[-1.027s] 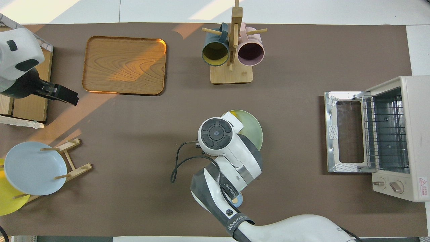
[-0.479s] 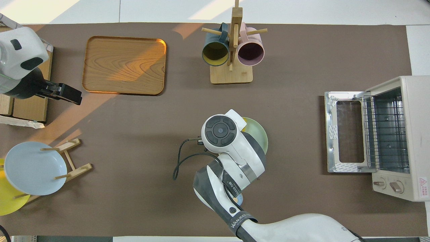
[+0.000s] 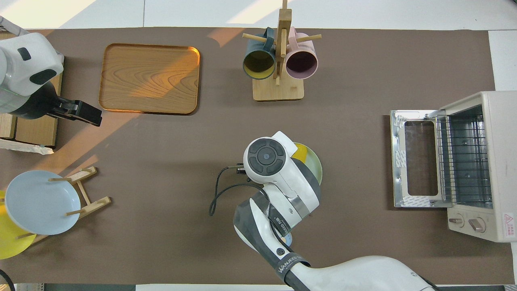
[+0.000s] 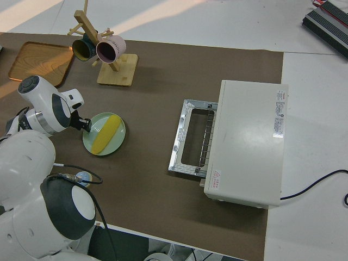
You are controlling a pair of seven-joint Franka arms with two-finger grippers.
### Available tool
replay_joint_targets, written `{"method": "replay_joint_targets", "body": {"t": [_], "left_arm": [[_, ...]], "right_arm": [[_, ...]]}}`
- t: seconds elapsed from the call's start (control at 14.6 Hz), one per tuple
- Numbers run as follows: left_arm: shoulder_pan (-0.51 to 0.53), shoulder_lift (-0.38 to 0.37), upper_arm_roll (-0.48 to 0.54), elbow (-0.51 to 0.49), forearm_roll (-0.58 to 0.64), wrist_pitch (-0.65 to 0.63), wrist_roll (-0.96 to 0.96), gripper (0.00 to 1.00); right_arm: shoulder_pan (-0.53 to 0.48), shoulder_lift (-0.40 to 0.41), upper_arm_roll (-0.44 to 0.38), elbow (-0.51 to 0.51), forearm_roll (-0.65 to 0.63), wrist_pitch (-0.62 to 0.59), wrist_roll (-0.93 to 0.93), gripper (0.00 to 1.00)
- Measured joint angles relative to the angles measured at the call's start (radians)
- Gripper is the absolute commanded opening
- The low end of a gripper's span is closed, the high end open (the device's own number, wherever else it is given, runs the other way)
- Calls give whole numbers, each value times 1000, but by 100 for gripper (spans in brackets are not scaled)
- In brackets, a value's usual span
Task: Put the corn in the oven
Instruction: 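Grasp the corn on the green plate with the right gripper, then carry the corn with the right gripper into the open oven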
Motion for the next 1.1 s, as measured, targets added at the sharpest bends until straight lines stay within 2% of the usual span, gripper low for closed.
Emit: {"method": "replay_joint_targets", "body": {"t": [0.07, 0.41, 0.55, 0.68, 0.89, 1.1], "left_arm": [[0, 0, 0, 0, 0, 0, 0, 100], [1, 0, 0, 0, 0, 0, -2, 100], [2, 0, 3, 0, 0, 1, -2, 100], [2, 0, 5, 0, 0, 3, -4, 100], [2, 0, 7, 0, 0, 8, -17, 100], [1, -1, 6, 0, 0, 22, -32, 100]], "right_arm": [[-1, 0, 0, -1, 0, 0, -1, 0], [-3, -9, -3, -6, -2, -4, -40, 0], [-12, -9, -4, 7, -43, -40, -70, 0], [-40, -10, -5, 79, -121, -172, -93, 0], [-99, -30, -6, 219, -148, -398, -154, 0], [-176, -104, -8, 251, -188, -556, -209, 0]]}}
